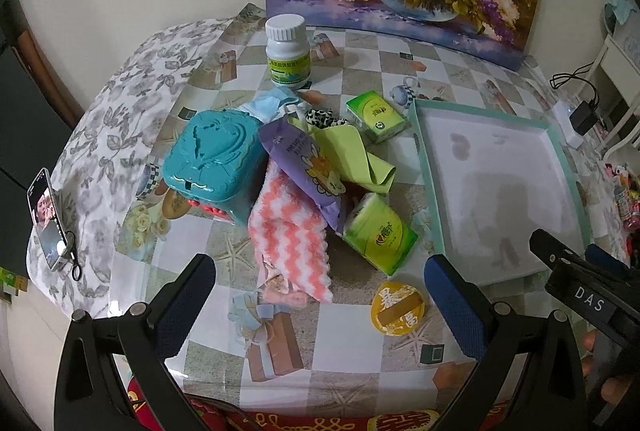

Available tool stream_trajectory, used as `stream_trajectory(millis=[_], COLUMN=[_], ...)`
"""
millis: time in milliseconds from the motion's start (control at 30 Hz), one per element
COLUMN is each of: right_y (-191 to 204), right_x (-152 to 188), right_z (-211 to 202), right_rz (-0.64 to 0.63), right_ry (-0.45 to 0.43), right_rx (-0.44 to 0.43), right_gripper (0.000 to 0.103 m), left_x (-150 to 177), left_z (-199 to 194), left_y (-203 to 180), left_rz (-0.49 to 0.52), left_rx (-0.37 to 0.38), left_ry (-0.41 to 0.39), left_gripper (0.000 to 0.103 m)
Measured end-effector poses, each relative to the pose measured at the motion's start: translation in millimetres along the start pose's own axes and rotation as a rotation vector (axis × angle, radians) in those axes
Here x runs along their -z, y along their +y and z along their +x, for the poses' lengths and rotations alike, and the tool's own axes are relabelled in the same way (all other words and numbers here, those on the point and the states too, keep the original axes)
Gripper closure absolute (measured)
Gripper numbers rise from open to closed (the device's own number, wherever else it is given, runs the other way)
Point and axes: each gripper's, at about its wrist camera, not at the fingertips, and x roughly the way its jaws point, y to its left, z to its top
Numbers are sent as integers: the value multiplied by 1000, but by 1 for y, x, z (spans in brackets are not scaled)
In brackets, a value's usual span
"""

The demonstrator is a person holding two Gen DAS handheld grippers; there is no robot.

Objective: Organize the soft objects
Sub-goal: 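Move both tools toward the pile of soft items beside the tray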

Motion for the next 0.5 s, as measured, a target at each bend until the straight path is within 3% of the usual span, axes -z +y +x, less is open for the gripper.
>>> stream_trajectory(millis=[500], right_y=[7], right_x=[0], right_z=[-6], right_rz=[-32], right_ry=[-34], right_rx=[-26], right_gripper=[0], left_x=[1], left_z=[16], left_y=[5], left_rz=[-43], left_rx=[16], left_ry=[65], left_gripper=[0])
